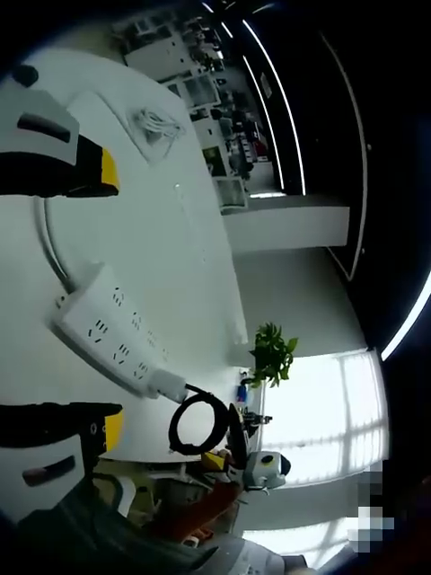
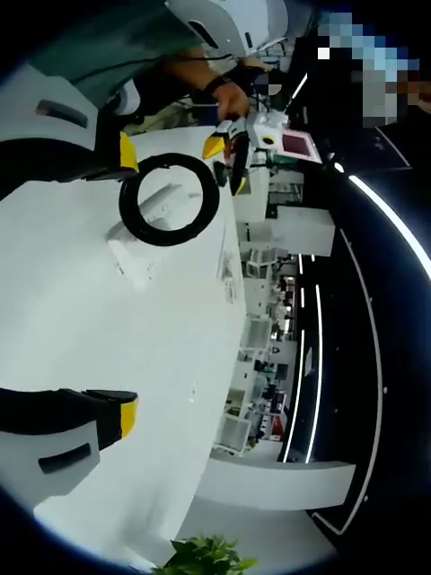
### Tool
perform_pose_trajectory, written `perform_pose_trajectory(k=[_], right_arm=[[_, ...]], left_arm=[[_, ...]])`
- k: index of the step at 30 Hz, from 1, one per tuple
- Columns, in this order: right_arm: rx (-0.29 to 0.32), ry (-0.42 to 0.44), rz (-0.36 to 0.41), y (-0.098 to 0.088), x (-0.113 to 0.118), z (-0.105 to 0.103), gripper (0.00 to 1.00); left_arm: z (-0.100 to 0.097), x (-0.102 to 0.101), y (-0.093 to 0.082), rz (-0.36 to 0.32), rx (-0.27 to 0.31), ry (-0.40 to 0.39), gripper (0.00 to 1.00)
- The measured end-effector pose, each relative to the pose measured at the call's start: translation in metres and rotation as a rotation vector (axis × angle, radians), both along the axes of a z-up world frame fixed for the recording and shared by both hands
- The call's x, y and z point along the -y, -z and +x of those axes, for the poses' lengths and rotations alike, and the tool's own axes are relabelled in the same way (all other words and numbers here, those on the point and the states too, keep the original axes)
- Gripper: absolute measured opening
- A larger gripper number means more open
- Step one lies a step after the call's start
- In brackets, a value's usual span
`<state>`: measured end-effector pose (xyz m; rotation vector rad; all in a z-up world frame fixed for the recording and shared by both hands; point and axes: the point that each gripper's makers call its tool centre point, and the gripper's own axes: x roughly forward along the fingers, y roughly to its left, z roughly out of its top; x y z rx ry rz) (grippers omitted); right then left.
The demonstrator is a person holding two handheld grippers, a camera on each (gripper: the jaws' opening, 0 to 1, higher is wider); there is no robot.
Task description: Straighten the power strip on the desk, plug the charger into it
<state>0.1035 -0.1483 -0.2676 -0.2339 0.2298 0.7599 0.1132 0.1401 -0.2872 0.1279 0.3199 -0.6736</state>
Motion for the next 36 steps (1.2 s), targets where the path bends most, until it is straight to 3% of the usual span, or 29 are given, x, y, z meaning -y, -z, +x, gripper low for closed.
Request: perform_pose_trajectory(k=[4,11,17,28,36], right_arm=[[0.009,0.018,0.010,-0.007,0.002,0.001,0.96],[0.024,0.038,0.049,-0.016,0.002,-0.002,1.00],[0.024,0.028,0.052,-0.009,-0.002,-0.004,1.00],[0.066,0.000,0.086,-0.016,-0.007,-0.009,1.00],[0.059,-0.010,0.063,-0.008,-0.009,-0.013,1.00]], left_arm=[[-0.005,0.004,0.001,0.000,0.000,0.031,0.93],[-0.010,0.002,-0.001,-0.019,0.002,0.012,0.99],[-0.013,0.000,-0.002,-0.010,-0.001,-0.016,0.99],[-0.020,0.005,0.004,-0.010,-0.023,-0.017,0.99],[-0.023,0.011,-0.001,-0.007,-0.009,-0.010,0.99]])
